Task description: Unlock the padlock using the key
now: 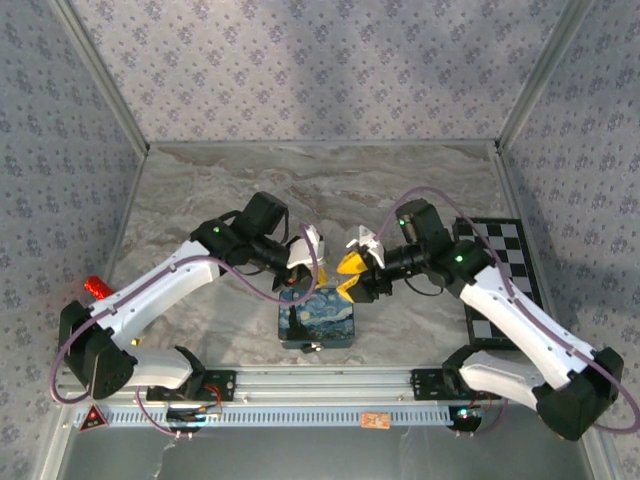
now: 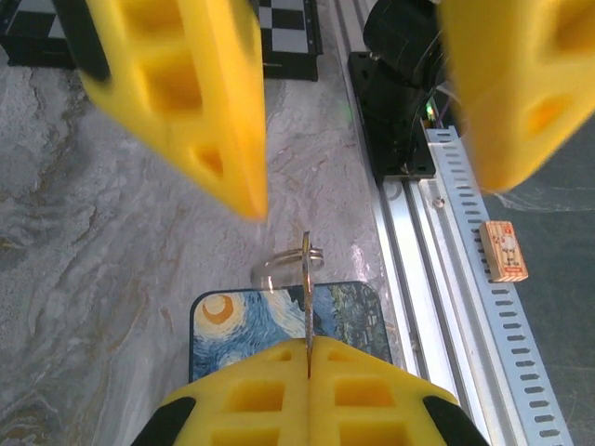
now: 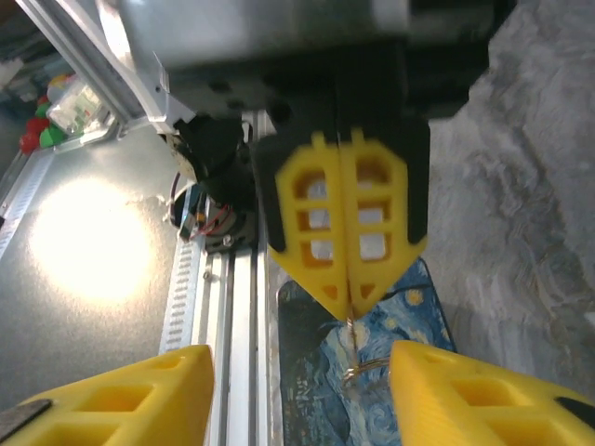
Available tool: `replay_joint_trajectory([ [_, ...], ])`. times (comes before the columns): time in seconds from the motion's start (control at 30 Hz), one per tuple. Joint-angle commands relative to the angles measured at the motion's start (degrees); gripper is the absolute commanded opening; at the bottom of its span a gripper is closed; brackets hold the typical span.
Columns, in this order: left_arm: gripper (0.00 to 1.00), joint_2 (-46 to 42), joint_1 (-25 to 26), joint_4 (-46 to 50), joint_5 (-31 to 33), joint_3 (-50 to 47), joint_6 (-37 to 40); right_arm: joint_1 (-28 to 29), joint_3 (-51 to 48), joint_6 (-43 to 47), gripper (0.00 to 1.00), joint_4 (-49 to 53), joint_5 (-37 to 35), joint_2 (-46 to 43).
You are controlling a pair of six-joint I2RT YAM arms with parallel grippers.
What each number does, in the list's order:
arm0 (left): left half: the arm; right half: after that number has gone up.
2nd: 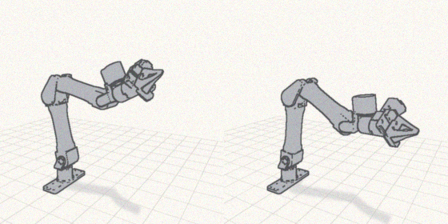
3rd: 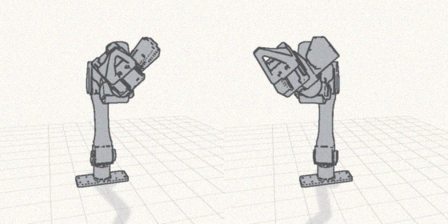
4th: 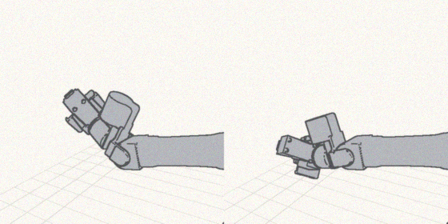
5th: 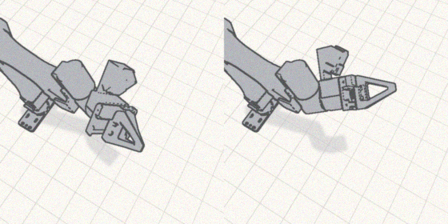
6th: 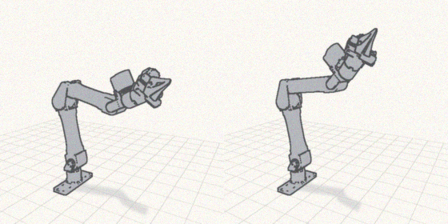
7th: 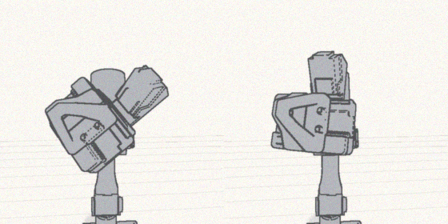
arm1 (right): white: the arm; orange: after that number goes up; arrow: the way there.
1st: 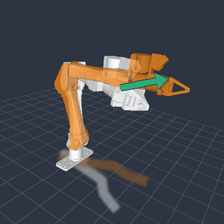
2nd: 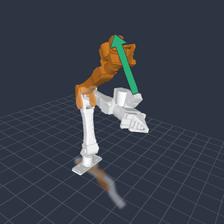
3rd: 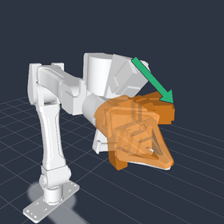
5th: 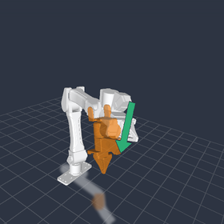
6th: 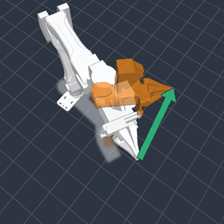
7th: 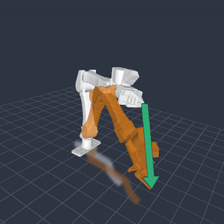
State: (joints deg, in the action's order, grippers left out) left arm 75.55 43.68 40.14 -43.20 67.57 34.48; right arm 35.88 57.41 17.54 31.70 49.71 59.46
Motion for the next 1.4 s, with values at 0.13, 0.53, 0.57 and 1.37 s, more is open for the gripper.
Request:
replay_joint_trajectory([
  [0.13,0.00,0.64,0.70,0.73,0.31,0.39,1.22,4.40,0.90,-1.12,0.54,-2.61,-6.38,1.93],
  [0.53,0.00,0.46,1.20,1.63,0.57,0.22,1.73,5.75,3.32,1.26,0.30,2.26,-7.36,6.57],
  [0.57,0.00,0.45,1.20,1.57,0.61,0.28,1.73,5.56,3.04,1.27,0.29,2.46,-7.82,6.22],
  [1.37,0.00,-0.99,1.23,0.90,1.89,-0.42,1.60,4.02,2.12,2.16,0.36,5.93,-9.12,4.86],
])
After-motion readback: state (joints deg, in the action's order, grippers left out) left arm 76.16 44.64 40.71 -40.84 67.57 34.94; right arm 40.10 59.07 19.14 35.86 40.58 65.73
